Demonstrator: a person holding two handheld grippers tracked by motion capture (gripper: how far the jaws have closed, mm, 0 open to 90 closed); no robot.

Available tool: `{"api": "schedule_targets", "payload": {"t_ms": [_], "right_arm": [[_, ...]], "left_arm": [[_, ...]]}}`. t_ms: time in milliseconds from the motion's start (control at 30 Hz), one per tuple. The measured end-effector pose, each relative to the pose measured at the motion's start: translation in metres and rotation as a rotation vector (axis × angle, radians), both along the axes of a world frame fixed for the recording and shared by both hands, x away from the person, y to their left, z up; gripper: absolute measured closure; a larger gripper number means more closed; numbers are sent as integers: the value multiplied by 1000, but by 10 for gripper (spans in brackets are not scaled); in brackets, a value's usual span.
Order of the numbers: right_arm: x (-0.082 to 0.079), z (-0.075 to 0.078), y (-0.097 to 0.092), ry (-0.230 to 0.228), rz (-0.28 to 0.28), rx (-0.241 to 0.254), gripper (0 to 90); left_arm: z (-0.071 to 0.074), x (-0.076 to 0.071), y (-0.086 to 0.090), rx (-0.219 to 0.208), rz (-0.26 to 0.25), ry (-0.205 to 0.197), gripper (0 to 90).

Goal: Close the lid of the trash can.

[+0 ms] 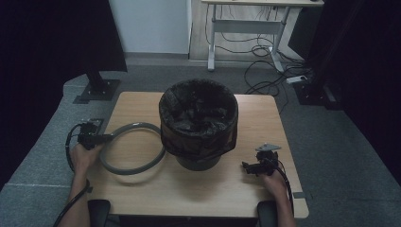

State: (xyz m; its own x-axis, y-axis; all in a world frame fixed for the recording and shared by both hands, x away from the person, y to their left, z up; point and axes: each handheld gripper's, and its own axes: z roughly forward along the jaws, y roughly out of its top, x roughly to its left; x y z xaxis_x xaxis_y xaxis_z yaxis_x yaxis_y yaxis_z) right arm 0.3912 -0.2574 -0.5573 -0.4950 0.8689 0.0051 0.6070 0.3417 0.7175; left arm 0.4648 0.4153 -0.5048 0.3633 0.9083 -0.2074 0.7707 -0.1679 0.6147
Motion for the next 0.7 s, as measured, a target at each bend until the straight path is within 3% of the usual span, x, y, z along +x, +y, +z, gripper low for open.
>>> {"api": "schedule_targets", "payload": {"t_ms": [700], "right_arm": [[-1,0,0,2,4,-1,0]], "left_arm": [[60,9,5,28,-12,-13,782]]}}
